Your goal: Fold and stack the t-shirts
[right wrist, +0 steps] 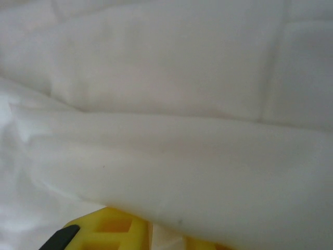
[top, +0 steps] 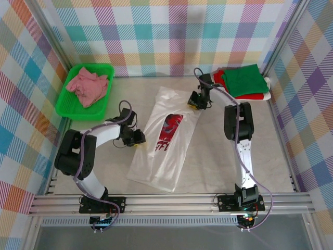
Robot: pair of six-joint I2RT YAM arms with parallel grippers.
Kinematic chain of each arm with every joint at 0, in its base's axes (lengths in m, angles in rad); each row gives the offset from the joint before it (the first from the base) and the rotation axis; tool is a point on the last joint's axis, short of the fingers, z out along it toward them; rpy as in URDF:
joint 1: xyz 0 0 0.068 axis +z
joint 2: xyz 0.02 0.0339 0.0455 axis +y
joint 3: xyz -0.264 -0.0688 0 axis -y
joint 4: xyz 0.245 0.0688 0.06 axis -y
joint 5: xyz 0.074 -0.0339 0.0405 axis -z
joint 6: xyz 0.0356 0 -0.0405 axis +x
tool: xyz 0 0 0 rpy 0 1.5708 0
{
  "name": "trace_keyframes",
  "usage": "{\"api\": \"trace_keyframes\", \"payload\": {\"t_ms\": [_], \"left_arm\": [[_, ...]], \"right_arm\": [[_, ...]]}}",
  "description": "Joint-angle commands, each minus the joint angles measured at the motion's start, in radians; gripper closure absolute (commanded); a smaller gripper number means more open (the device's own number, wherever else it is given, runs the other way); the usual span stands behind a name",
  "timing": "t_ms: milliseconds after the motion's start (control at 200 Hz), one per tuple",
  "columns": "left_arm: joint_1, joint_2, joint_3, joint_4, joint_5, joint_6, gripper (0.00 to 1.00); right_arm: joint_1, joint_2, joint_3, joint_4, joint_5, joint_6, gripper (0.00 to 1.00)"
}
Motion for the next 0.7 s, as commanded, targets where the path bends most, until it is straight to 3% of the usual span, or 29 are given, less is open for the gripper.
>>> {"api": "trace_keyframes", "payload": {"t_ms": [0, 90, 205, 270, 400, 525, 695], "left_arm": [[-0.016, -0.060, -0.047, -0.009, 0.006, -0.063, 0.67], [-0.016, -0.066, -0.024, 0.023, -0.037, -0.079, 0.65], [-0.022, -0.015, 0.076, 0.056, 0.030, -0.093, 0.64], [-0.022, 0.005, 0.136, 0.040, 0.017, -0.084, 0.64], [-0.021, 0.049, 0.287, 0.001, -0.016, -0.033, 0.64], [-0.018, 0.165, 0.464, -0.014, -0.037, 0.015, 0.66], [0.011, 0.384, 0.730, -0.049, -0.059, 0.033, 0.70]], "right_arm": [[-0.001, 0.144, 0.182, 0.007, -0.105, -0.019, 0.77], [-0.001, 0.258, 0.397, -0.015, -0.179, -0.006, 0.75], [-0.001, 0.361, 0.653, -0.065, -0.227, 0.007, 0.72], [-0.002, 0.345, 0.690, -0.076, -0.236, 0.008, 0.70], [0.002, 0.165, 0.497, -0.020, -0.225, -0.008, 0.63], [0.021, -0.001, 0.275, 0.017, -0.164, -0.033, 0.63], [0.051, -0.100, 0.096, 0.026, 0.000, -0.069, 0.82]]}}
